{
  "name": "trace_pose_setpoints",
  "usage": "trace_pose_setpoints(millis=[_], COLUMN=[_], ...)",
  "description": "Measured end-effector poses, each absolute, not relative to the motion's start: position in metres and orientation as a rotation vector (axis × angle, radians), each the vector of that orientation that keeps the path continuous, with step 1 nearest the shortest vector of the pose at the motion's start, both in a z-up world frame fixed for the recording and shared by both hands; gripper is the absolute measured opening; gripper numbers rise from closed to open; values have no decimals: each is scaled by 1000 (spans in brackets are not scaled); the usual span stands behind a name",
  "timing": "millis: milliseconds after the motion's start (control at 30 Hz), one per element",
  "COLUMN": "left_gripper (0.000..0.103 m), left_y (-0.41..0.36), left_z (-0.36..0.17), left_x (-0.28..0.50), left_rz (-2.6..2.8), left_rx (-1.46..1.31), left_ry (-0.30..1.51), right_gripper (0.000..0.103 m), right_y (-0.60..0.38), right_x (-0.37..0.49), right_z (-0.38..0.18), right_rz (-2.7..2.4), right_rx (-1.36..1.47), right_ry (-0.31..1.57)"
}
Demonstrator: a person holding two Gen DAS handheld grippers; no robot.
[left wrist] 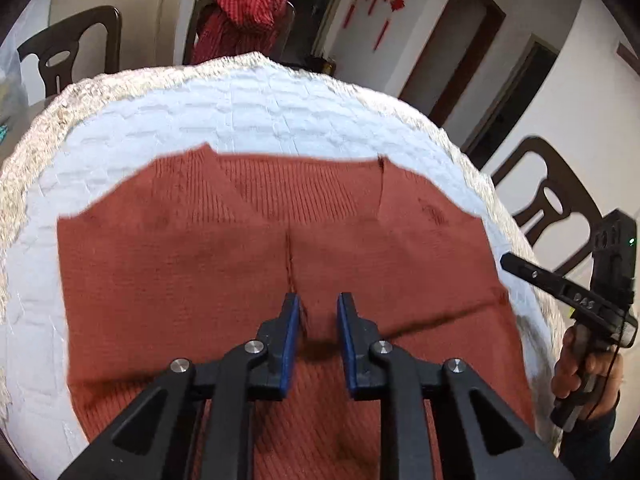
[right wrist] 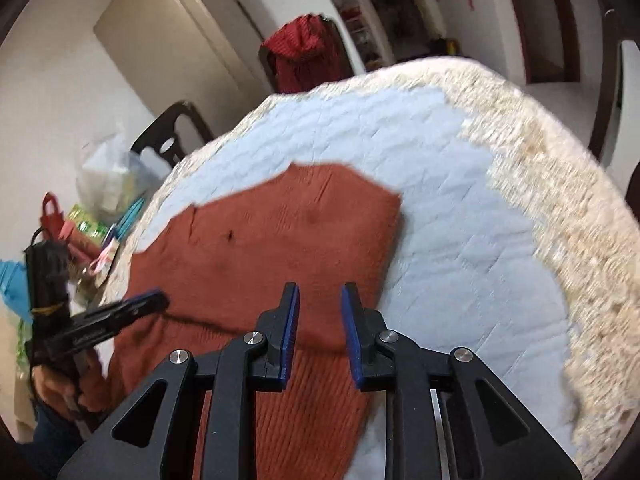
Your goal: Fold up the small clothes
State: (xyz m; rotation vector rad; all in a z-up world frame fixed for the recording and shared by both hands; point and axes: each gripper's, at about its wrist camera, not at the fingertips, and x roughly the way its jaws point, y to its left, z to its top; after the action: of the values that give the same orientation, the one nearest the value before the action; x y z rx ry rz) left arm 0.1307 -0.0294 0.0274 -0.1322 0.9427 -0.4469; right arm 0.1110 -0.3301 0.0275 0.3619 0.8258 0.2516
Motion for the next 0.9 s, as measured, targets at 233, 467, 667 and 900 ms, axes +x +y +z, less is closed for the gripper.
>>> trace_pose_setpoints(millis=[233,467,667,900], left_gripper=[26,6,10,10], left_y=[-41,-55,-44,-42], left_z=[16,25,23,37], left_x=[164,155,154,113], left_rz=[-440,-460,-443,-495], left_rx=[-134,-32,-62,-65], left_ry=[1000,909,916,861], right_gripper=[23,7,15,15], right_y=[-341,-355,-362,-338], right_x=[153,159,152,113], right_z=[13,6,8,26], right_rz=[172,179,173,251], right_rx=[408,477,472,304], right_ry=[905,857,864,843])
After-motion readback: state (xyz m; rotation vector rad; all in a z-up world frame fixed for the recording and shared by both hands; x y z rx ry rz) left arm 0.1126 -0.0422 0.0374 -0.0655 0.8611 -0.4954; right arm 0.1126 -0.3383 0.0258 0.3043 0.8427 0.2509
